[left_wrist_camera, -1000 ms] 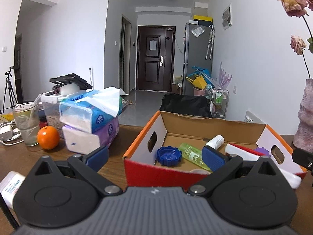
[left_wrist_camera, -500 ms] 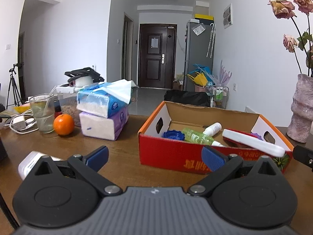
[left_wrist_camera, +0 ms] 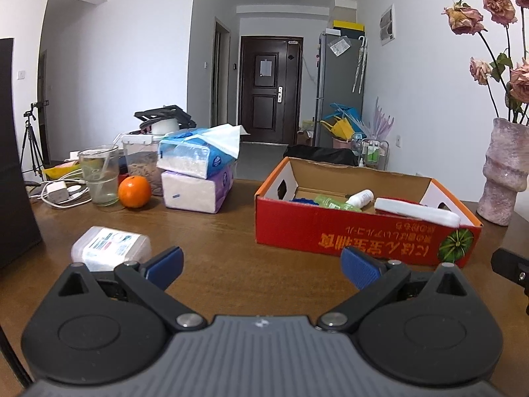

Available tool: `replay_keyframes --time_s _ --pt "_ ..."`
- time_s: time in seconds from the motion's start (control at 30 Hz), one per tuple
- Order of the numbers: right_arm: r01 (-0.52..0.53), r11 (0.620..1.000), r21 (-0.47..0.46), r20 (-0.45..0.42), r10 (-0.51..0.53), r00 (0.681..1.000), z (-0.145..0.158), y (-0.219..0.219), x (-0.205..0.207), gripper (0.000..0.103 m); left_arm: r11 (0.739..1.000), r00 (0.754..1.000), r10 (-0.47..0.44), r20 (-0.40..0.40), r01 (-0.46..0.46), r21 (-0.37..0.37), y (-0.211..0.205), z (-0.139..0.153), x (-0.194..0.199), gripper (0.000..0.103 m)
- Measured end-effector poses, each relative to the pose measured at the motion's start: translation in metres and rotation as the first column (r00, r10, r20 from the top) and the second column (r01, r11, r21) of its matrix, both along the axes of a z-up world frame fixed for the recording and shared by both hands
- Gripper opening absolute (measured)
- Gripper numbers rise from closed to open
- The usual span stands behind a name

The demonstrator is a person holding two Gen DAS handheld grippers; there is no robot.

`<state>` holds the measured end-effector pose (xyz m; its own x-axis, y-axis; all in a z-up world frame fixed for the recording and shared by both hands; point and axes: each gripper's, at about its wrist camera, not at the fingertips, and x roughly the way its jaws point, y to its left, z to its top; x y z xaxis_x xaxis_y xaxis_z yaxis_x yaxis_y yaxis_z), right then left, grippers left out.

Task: Organize rigid objects
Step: 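Lower the right tool onto the white cube charger and close on it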

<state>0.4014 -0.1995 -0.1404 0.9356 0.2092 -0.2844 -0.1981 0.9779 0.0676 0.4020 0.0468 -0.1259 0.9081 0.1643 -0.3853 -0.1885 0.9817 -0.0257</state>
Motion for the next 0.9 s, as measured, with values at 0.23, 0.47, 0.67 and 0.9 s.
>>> replay_keyframes --time_s 0.23,0.47,0.67,0.9 --pt "-0.009 1.0 -0.007 -0.022 0.008 1.0 -0.003 0.006 -0.027 0.103 1.0 1.0 0.002 -0.029 -0.003 -0.015 0.008 -0.004 -0.03 0.103" --pt "-0.012 1.0 -0.021 -0.05 0.011 0.999 -0.007 0.011 -0.049 0.103 0.998 1.0 0.011 -0.022 -0.012 -0.061 0.028 -0.005 -0.06 0.103" --pt "-0.003 0.999 -0.037 -0.068 0.0 0.998 -0.011 0.015 -0.062 0.103 0.998 1.0 0.008 -0.023 -0.009 -0.066 0.041 -0.007 -0.077 0.103" --pt "0.009 0.999 -0.047 -0.106 -0.014 0.994 -0.016 0.021 -0.063 0.103 0.998 0.999 0.011 -0.04 -0.013 -0.054 0.053 -0.01 -0.085 0.103"
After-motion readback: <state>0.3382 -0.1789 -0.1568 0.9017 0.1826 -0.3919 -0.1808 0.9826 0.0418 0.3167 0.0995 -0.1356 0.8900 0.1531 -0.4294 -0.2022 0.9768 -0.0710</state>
